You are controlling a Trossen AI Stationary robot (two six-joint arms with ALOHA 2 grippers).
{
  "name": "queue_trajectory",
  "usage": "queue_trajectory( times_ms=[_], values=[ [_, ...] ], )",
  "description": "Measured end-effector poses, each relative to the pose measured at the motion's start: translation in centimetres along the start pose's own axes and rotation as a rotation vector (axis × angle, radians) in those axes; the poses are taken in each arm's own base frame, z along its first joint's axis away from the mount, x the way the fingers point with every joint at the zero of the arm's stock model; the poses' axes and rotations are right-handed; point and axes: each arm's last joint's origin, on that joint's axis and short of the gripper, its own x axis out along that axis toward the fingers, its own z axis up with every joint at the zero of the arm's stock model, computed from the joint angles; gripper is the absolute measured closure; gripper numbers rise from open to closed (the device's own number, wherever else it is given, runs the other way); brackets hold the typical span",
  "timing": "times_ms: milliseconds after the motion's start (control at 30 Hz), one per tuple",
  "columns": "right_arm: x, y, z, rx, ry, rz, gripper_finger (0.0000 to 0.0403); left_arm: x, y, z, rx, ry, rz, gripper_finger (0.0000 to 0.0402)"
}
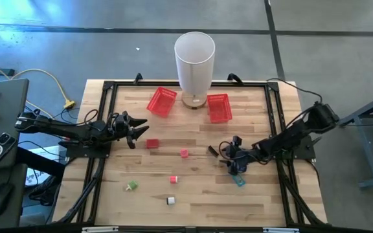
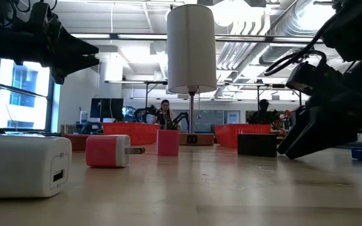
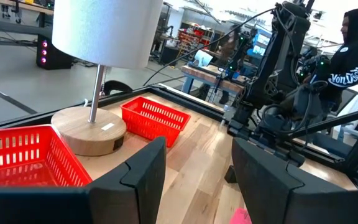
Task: Sort adapters and digital timers
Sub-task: Put the black digital timer into the left red bin
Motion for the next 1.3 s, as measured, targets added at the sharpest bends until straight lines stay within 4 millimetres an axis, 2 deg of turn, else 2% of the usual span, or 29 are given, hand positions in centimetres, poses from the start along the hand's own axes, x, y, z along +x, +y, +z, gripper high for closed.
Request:
queue_trajectory(
  times_ms=[300, 433, 833, 1033, 1300],
  values=[
    [2.2, 0.8, -0.4, -0.03, -0.114, -0.01, 0.0156, 0.0, 0.0, 0.1, -0.003, -0.005, -0.001, 0.0225],
    [2.5, 0.7, -0.4, -0.066, -0.125, -0.02, 0.0156, 0.0, 0.0, 0.1, -0.002, -0.006, 0.001, 0.0225],
    [2.9, -0.1, 0.0, -0.031, -0.127, -0.042, 0.016, 0.0, 0.0, 0.1, -0.002, -0.006, 0.0, 0.0225],
    [2.9, -0.1, 0.2, -0.023, -0.146, -0.044, 0.0197, 0.0, 0.0, 0.1, -0.002, -0.006, 0.0, 0.0225],
    [2.9, -0.1, 0.3, -0.016, -0.162, -0.055, 0.0271, 0.0, 0.0, 0.0, -0.001, -0.004, -0.003, 0.0225]
  ],
)
